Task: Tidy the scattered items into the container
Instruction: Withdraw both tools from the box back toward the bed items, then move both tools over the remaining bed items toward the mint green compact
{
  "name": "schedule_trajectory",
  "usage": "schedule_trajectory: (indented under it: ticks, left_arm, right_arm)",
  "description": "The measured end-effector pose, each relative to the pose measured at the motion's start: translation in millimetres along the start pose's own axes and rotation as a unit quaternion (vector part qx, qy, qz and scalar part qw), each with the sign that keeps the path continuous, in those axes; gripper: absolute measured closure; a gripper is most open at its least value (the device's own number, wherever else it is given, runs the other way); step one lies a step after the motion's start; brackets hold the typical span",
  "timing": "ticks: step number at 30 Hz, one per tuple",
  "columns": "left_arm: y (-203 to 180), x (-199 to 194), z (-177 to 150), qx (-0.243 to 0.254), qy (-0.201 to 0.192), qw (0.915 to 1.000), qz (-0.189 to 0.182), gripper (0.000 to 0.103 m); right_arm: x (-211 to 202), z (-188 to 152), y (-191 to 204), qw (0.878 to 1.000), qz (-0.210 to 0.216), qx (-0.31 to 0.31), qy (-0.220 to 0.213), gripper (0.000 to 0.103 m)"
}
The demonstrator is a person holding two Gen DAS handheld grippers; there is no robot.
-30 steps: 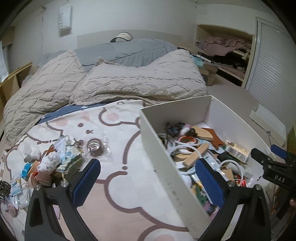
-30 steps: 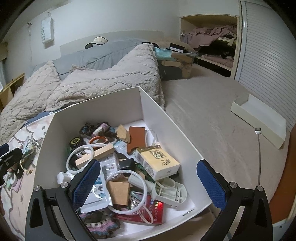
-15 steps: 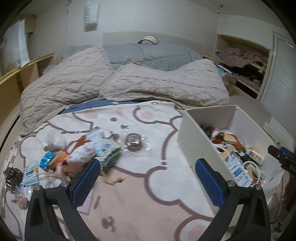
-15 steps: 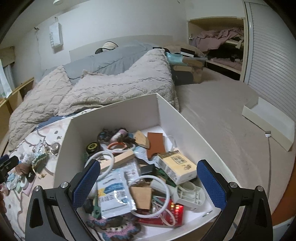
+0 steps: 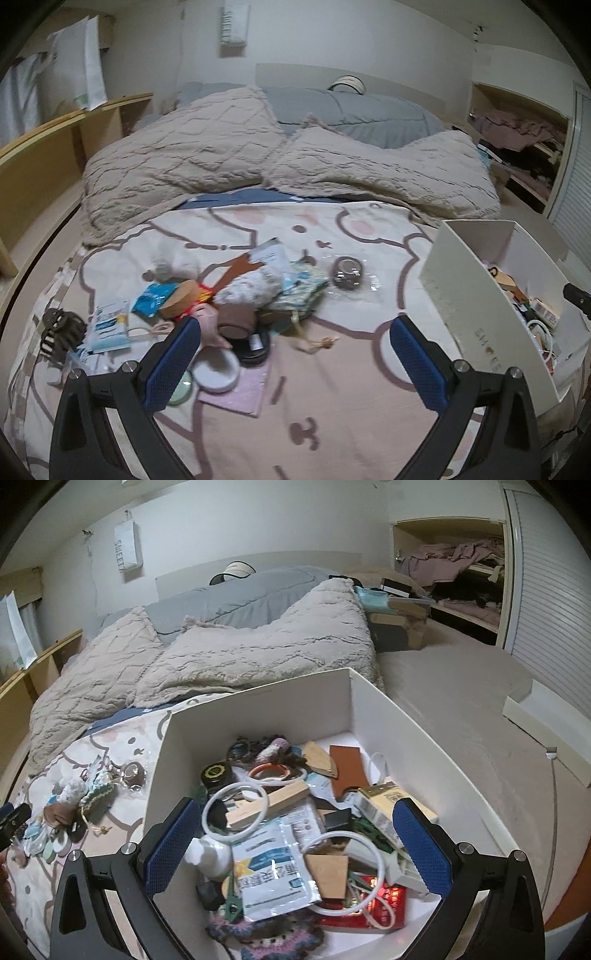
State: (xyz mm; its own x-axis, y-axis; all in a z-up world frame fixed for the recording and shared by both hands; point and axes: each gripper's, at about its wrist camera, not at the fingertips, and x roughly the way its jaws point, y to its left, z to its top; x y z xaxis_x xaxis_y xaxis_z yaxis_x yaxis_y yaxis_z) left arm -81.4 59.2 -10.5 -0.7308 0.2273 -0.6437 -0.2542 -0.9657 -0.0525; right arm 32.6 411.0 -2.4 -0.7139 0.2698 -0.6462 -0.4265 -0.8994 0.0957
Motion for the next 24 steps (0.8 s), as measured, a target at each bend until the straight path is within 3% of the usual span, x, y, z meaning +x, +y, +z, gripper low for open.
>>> schedule_trajectory:
  ticks: [12, 24]
  left_arm:
    - [55, -15, -12, -0.039, -0.022, 0.9984, 0.035, 0.000]
    - [90, -23, -27, -0.048, -0.026, 0.9967, 0.060, 0.000]
  right_arm:
    - [-13, 2, 43, 0.999, 0.038, -0.018, -0.029, 0.000]
    - [-29, -9, 112, 0.989, 0.095, -0.097, -0.061, 0.000]
